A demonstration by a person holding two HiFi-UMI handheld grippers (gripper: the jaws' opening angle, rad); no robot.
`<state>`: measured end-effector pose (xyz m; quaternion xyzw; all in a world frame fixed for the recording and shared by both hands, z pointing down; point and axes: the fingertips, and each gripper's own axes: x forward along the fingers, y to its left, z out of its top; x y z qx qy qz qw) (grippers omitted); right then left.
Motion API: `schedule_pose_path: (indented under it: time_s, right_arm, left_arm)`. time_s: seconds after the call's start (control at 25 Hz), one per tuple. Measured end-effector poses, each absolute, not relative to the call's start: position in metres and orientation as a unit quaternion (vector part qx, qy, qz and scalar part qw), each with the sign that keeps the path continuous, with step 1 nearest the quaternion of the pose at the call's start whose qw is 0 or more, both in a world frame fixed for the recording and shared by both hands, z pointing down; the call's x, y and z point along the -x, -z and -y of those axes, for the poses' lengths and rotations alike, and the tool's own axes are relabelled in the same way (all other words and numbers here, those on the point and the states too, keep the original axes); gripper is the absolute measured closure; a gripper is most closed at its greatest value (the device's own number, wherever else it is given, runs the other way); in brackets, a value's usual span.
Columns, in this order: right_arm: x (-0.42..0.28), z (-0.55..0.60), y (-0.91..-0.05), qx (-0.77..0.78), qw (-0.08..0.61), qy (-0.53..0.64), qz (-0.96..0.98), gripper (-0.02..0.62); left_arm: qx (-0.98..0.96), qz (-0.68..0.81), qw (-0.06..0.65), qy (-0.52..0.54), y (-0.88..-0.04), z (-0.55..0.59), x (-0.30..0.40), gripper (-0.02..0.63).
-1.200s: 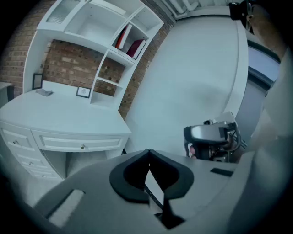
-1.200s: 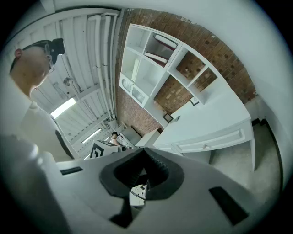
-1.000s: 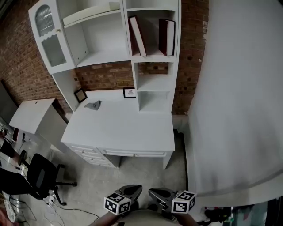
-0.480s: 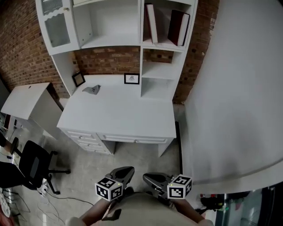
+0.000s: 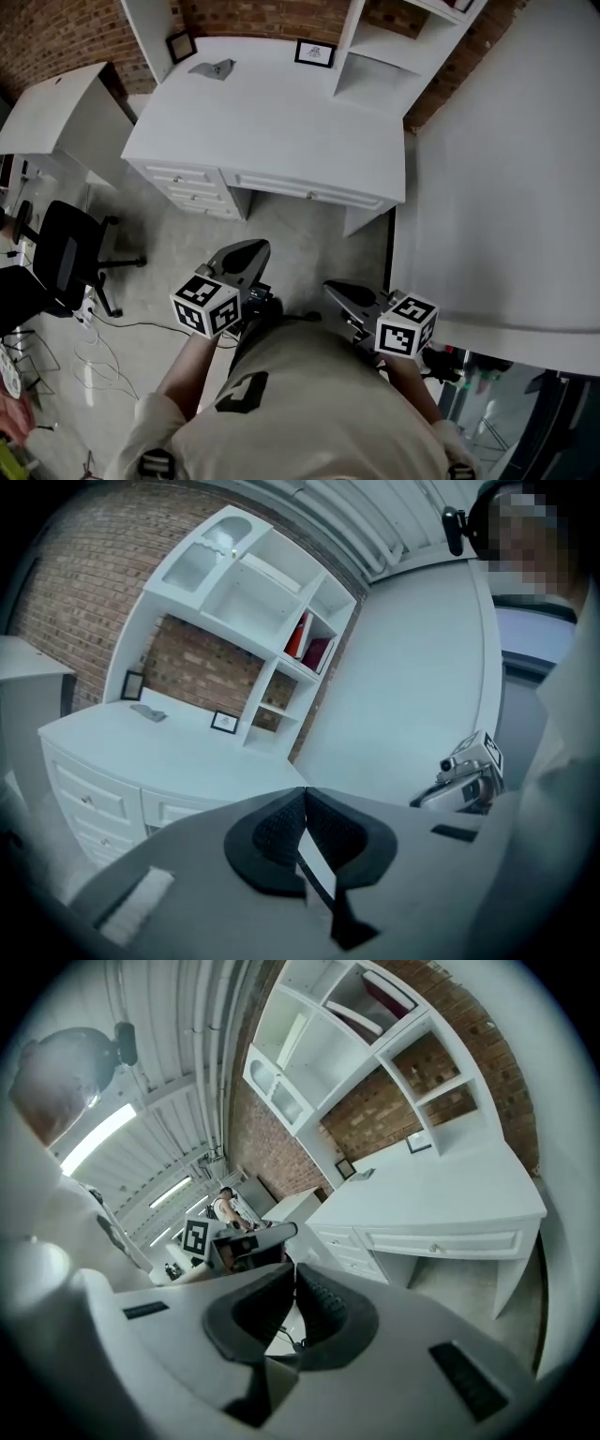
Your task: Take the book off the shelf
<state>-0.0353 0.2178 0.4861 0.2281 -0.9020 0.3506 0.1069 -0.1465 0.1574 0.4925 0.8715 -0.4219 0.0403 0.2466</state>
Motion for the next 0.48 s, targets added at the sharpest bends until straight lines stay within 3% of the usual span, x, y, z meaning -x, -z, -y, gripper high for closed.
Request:
schedule_pose_path:
  time_s: [0.24, 0.48]
  right_arm:
    - [0.07, -0.224, -0.492, -0.203, 0.154, -0.336, 0.907, 0.589]
    - [0.095, -0.217, -0.498, -0.202, 0.153, -0.334, 0.908, 0.589]
  left_arm:
    - [-0.864, 0.432, 0.254, -0.04, -0.498, -0.163, 0.179, 0.603]
    - [-0.868, 0.42, 0.26, -0.036, -0.502, -0.162, 0.191, 0.603]
